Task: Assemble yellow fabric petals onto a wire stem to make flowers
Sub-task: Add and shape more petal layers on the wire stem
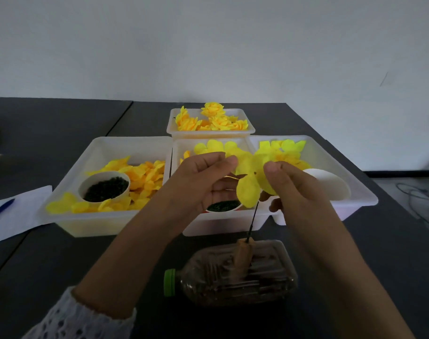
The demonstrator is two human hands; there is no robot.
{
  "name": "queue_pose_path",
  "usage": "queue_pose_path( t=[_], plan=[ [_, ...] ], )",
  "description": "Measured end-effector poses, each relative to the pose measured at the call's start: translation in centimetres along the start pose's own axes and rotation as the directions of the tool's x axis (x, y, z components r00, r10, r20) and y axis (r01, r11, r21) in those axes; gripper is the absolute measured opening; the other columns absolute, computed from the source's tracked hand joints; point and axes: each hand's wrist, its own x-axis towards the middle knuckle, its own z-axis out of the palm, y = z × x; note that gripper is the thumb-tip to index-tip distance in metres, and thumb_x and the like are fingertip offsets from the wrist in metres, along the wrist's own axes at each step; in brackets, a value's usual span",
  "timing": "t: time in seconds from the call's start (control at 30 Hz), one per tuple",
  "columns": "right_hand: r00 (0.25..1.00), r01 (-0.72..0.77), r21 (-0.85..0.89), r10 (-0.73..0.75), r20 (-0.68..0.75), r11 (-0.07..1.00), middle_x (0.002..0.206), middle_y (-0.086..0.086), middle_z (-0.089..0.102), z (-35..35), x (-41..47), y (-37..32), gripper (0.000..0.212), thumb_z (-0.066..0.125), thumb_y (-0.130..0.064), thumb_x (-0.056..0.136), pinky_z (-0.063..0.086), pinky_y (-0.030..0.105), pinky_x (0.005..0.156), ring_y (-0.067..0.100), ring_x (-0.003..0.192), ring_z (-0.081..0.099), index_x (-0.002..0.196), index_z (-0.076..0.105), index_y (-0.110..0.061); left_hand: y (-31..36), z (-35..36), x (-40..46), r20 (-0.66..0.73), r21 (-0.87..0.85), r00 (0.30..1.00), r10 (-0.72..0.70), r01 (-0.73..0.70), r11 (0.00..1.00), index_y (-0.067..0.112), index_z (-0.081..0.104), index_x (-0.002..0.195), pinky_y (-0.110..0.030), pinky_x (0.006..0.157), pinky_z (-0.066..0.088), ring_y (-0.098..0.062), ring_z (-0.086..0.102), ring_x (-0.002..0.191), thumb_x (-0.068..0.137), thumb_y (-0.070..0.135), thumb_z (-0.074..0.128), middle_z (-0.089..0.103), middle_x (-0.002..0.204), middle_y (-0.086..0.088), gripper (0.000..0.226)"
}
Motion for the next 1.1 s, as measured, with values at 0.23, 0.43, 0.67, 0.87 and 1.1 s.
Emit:
queue_pose_path(
  t=[0.23, 0.43, 0.67, 0.87, 1.1],
  plan=[
    [0.996, -0.044, 0.054, 0.040, 0.078, 0.998, 0.057, -0.007, 0.054, -0.6, 0.0, 1.5, 0.033, 0.057, -0.021, 0.091, 0.039, 0.015, 0.053, 0.006, 0.055, 0.045, 0.059, 0.063, -0.026, -1.6, 1.1, -1.2, -0.061, 0.296, 0.997, 0.055, -0.035, 0.954, 0.014, 0.061, 0.113, -0.022, 0.054, 0.051, -0.008, 0.066, 0.071, 0.081, 0.030, 0.066, 0.074, 0.088, 0.001, 0.036],
    [0.992, -0.109, 0.164, 0.097, 0.075, 0.980, 0.060, 0.000, 0.051, -1.1, -0.7, 2.3, 0.030, 0.060, -0.044, 0.077, 0.038, 0.020, 0.055, 0.011, 0.058, 0.040, 0.059, 0.062, -0.020, -2.0, 1.7, -1.8, -0.066, 0.226, 0.994, 0.090, -0.073, 0.971, 0.018, 0.058, 0.113, -0.038, 0.069, 0.055, -0.031, 0.065, 0.080, 0.073, 0.027, 0.068, 0.074, 0.093, -0.013, 0.043],
    [0.973, -0.204, 0.378, 0.146, 0.177, 0.903, 0.063, 0.003, 0.052, -1.9, -1.3, 2.6, 0.019, 0.067, -0.034, 0.070, 0.037, 0.025, 0.059, 0.014, 0.060, 0.041, 0.060, 0.066, -0.017, -2.1, 2.3, -2.5, -0.041, 0.100, 0.998, 0.041, -0.036, 0.994, 0.018, 0.050, 0.124, -0.035, 0.072, 0.060, -0.019, 0.071, 0.085, 0.075, 0.021, 0.066, 0.074, 0.101, -0.011, 0.051],
    [0.997, -0.024, 0.051, 0.020, 0.072, 0.998, 0.053, -0.001, 0.055, -2.4, -2.4, 1.8, 0.010, 0.066, -0.012, 0.085, 0.041, 0.011, 0.053, 0.006, 0.050, 0.047, 0.076, 0.066, -0.007, -2.1, 2.9, -3.7, -0.070, 0.469, 0.965, 0.251, -0.190, 0.862, 0.034, 0.049, 0.121, -0.025, 0.069, 0.056, -0.013, 0.068, 0.087, 0.088, 0.016, 0.069, 0.070, 0.095, 0.007, 0.042],
    [0.995, 0.049, -0.117, -0.059, -0.082, 0.992, 0.057, 0.009, 0.057, -1.3, -3.5, 1.6, 0.013, 0.060, -0.007, 0.087, 0.043, 0.019, 0.053, 0.015, 0.051, 0.050, 0.079, 0.068, -0.014, -2.4, 4.2, -4.4, -0.054, 0.827, 0.898, 0.436, -0.204, 0.524, 0.038, 0.047, 0.124, -0.003, 0.063, 0.038, 0.008, 0.054, 0.076, 0.090, 0.019, 0.067, 0.053, 0.080, 0.021, 0.044]
  ],
)
